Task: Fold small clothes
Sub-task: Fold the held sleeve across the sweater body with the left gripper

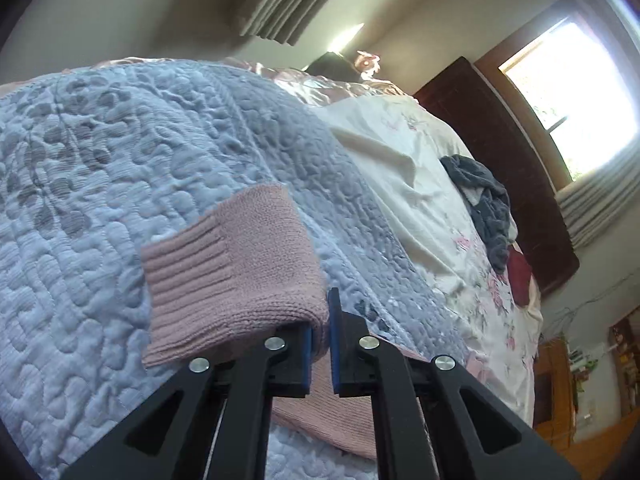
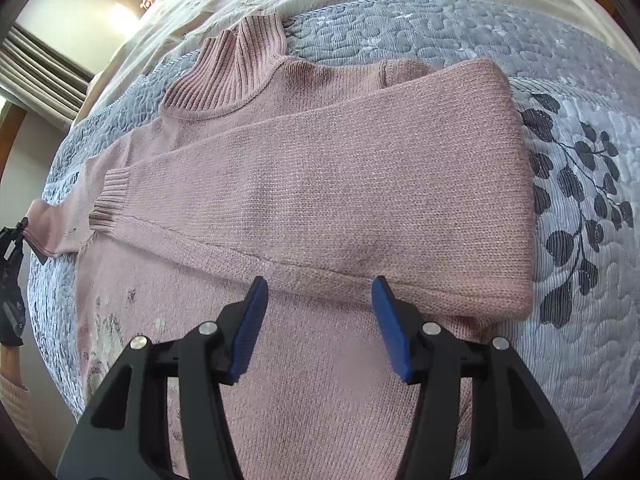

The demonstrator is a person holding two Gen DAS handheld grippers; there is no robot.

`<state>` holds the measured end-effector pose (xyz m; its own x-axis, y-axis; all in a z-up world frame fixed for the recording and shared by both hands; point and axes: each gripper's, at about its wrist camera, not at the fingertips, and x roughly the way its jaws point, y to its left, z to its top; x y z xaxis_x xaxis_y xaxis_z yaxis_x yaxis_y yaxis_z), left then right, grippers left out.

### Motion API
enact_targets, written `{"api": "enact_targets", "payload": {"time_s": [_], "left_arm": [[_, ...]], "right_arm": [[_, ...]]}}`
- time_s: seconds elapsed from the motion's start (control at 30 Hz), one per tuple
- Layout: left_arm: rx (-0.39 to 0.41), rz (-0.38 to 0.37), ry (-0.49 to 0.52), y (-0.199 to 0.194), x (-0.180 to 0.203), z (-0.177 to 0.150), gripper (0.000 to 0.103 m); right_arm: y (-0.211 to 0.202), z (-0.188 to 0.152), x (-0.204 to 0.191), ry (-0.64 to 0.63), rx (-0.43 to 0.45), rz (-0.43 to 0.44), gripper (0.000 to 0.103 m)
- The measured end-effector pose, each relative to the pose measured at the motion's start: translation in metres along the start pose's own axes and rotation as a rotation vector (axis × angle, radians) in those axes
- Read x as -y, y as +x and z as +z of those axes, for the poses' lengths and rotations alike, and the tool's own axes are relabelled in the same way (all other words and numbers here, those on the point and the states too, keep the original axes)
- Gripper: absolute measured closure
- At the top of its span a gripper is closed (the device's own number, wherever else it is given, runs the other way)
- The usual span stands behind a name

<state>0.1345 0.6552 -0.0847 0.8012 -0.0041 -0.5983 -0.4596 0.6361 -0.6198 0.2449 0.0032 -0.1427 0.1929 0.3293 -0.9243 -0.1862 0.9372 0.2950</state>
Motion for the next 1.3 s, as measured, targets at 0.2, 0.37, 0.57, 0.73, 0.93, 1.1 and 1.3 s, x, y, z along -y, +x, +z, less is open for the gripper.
{"api": "enact_targets", "payload": {"time_s": [0.2,0.37,0.57,0.73,0.93,1.1,1.3], "left_arm": [[-0.046,-0.142,0.144,0.009,0.094,-0.041,0.097],[-0.1,-0.246,0.222,0.023,0.166,-0.09,0.097],[-0.19,-0.3,0.249,0.054,0.208,-0.15,0.097],[-0.261,-0.248,0.226,0.086,0.198,-0.187,0.097],[-0.345,-0.206,0.179,0.113,0.173,-0.215,0.097],[-0.479,-0.171,0.193,0.136,0.164,-0.244,0.092],[-0.568,-0.235,0.255,0.093,0.157,-0.24,0.074]], "right_arm": [[-0.013,-0.005,0.008,0.002,0.02,0.008,0.049],[-0.015,-0.006,0.011,0.011,0.025,0.017,0.049],[-0.008,-0.006,0.01,0.009,0.015,0.029,0.049],[0.001,-0.01,0.01,0.015,-0.002,0.038,0.049],[0.006,-0.012,0.01,0.013,-0.007,0.035,0.049],[0.007,-0.009,0.004,0.017,-0.015,0.021,0.048],[-0.004,-0.002,-0.011,-0.019,-0.013,0.041,0.048]]}}
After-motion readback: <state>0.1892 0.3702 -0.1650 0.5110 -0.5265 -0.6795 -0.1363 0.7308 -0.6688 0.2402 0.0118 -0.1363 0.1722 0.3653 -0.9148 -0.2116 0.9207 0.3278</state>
